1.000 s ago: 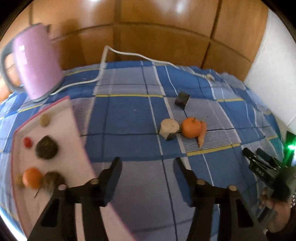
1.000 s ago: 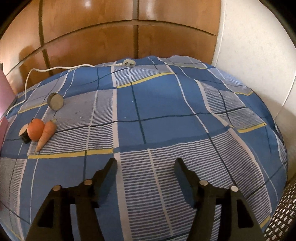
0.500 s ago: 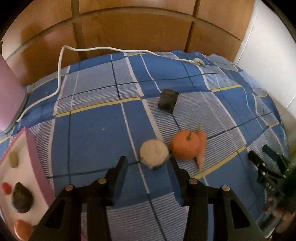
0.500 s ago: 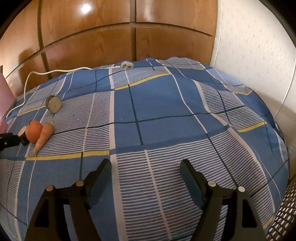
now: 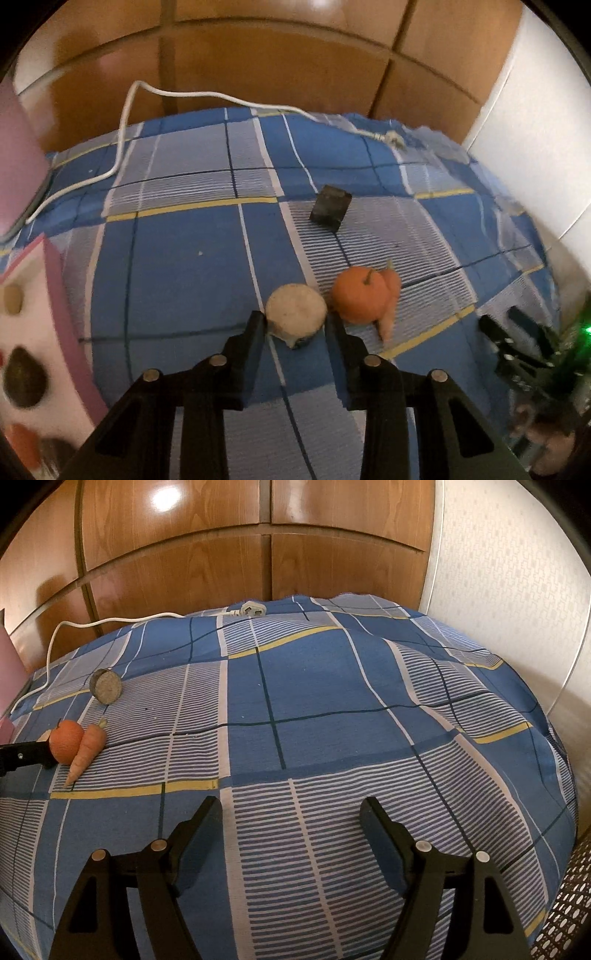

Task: Organize fruits
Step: 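Grasp the pale round slice with the left gripper, then carry the pale slice into the tray and open the left gripper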

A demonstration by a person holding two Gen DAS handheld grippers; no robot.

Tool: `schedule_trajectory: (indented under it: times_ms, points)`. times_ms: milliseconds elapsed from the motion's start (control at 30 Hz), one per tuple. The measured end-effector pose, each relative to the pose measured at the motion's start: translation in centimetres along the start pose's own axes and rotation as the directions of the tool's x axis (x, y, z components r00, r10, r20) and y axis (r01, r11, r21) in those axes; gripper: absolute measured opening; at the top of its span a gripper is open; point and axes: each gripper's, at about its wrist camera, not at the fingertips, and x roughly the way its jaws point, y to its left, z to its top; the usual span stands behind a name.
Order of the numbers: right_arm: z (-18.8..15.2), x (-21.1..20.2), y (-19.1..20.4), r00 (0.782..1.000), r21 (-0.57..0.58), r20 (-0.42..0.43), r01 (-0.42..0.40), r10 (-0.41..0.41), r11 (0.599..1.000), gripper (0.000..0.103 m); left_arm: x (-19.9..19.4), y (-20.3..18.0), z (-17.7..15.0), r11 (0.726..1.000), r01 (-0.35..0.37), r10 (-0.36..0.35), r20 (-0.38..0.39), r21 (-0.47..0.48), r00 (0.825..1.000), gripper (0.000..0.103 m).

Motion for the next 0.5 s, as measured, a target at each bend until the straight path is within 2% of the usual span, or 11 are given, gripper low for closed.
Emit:
schedule_trajectory:
  times_ms: [133,300,433,500]
  points:
    - [-0.1,0.0,0.0,1.0,-0.002,0.0,0.003,-0.003,1.0,0.078,-2.4,0.1,-1.4,0.999,-0.022,0.023,0.038,-0.045,0.999,0.034]
    - [-0.1,-0.1,0.0,1.0,-0.003,-0.004,0.003,-0.003,1.0,0.078,-5.2,1.7,-3.3,0.988,-0.042,0.055,0.078,-0.151,0.995,0.034]
    - [0.0,0.0,0.1,1.0,-0.006,-0.011,0.007,-0.007,1.0,0.078,-7.8,3.7,-4.7,0.969,-0.064,0.096,0.128,-0.237,0.987,0.034]
    - [0.1,0.0,0.1,1.0,-0.007,-0.012,0.008,-0.008,1.0,0.078,-9.3,5.4,-5.4,0.952,-0.075,0.125,0.153,-0.297,0.98,0.034]
